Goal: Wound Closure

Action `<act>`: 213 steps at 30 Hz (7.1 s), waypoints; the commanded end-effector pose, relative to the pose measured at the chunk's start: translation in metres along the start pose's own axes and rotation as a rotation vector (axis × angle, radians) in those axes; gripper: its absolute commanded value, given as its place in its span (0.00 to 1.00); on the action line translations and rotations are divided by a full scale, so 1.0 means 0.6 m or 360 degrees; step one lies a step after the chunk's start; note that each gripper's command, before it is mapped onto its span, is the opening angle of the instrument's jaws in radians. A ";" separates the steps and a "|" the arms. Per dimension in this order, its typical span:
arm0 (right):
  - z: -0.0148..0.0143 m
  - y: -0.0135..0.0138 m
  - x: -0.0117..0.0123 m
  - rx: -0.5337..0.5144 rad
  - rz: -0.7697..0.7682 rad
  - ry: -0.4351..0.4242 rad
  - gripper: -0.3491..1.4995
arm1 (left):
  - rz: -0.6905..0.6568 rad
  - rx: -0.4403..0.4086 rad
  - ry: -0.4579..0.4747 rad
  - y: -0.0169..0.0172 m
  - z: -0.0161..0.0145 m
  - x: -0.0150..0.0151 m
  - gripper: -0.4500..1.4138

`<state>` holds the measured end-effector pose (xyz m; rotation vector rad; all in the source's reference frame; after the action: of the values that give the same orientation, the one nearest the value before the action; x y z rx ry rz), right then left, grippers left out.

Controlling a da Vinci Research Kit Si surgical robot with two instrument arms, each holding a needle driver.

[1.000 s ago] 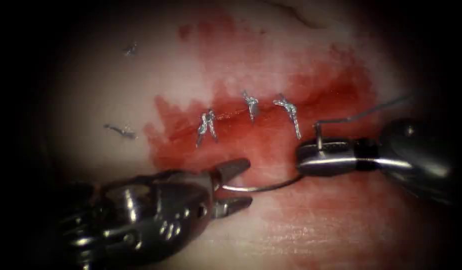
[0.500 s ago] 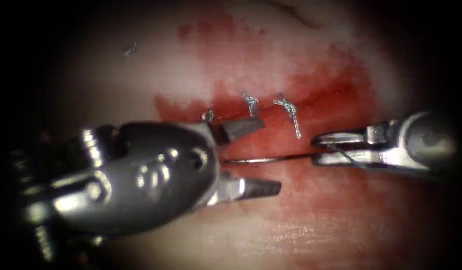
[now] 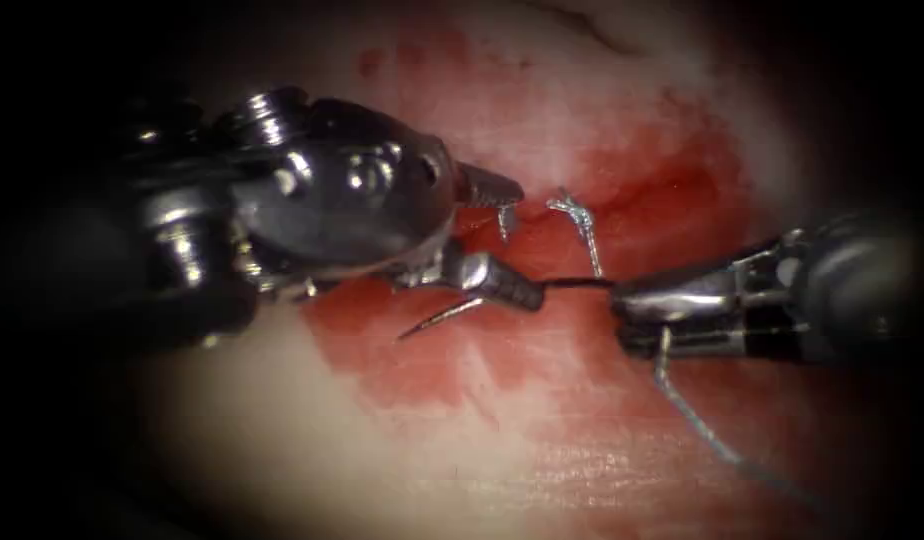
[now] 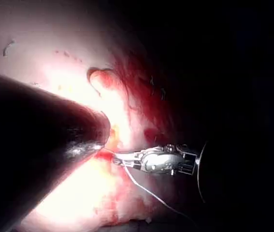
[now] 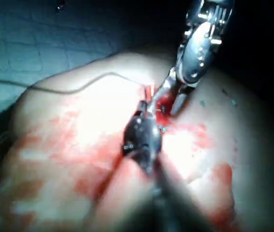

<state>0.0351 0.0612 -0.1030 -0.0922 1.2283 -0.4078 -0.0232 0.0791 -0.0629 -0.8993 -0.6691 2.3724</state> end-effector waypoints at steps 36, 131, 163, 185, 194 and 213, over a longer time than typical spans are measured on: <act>0.0036 0.0002 0.0027 0.0050 -0.0293 -0.0069 0.00 | -0.0374 -0.0273 -0.0213 -0.0031 -0.0019 -0.0036 0.05; -0.0092 0.0096 -0.0158 -0.0536 0.0004 0.0174 0.00 | -0.0142 0.0018 0.0902 0.0048 0.0140 -0.0029 0.65; -0.0023 0.0129 -0.0192 -0.0518 -0.0401 0.0385 0.00 | -0.0163 0.0036 0.0834 -0.0025 0.0250 -0.0030 0.64; -0.0028 0.0077 -0.0218 -0.0427 -0.0444 0.0328 0.00 | -0.0191 0.0039 0.0834 -0.0031 0.0236 -0.0025 0.64; -0.0020 0.0070 -0.0216 -0.0389 -0.0452 0.0322 0.00 | -0.0182 0.0053 0.0815 -0.0039 0.0253 -0.0032 0.64; -0.0004 0.0056 -0.0215 -0.0370 -0.0438 0.0318 0.00 | -0.0218 0.0040 0.0699 -0.0062 0.0297 -0.0098 0.64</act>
<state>0.0313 0.0687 -0.0929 -0.4288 1.4591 -0.5168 -0.0304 0.0733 -0.0466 -1.2646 -0.5044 1.9633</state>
